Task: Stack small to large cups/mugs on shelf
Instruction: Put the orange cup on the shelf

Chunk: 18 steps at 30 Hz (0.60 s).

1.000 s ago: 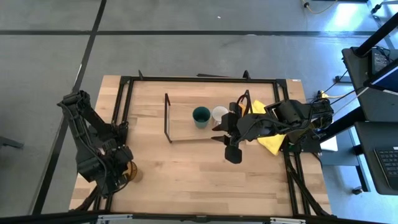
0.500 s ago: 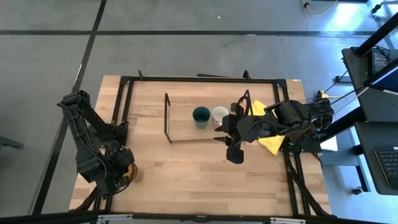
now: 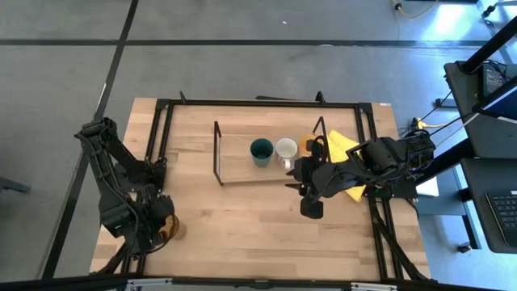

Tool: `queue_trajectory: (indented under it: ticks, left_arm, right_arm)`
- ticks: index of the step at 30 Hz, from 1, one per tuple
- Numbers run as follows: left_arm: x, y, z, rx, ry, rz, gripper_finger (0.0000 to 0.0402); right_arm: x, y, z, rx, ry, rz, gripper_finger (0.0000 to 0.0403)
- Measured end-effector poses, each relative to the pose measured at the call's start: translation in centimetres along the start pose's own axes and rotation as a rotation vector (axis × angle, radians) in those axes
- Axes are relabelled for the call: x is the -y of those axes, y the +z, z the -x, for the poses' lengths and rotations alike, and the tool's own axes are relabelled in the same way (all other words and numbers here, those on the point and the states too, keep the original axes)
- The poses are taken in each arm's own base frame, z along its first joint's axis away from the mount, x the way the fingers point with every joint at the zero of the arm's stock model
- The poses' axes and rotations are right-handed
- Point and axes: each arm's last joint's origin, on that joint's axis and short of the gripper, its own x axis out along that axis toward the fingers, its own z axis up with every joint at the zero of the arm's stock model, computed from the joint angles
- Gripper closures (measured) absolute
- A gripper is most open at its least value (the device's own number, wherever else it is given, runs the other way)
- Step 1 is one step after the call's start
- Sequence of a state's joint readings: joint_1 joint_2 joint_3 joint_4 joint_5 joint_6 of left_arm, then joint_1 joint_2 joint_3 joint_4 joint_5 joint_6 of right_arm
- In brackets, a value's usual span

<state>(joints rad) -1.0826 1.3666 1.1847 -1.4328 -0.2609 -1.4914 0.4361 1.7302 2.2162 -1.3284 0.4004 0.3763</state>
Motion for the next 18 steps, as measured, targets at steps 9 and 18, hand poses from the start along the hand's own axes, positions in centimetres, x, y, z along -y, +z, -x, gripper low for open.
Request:
queue_trajectory:
  ticks: [9,18]
  left_arm:
    - [0.3,0.1,0.0,0.003,-0.035,0.04,0.0395]
    - [0.0,3.9,0.2,0.005,-0.048,0.094,0.0399]
  right_arm:
    - [-0.3,-0.5,0.2,-0.034,-0.003,-0.013,0.0264]
    - [-1.2,-0.9,0.6,-0.02,-0.005,0.011,0.0264]
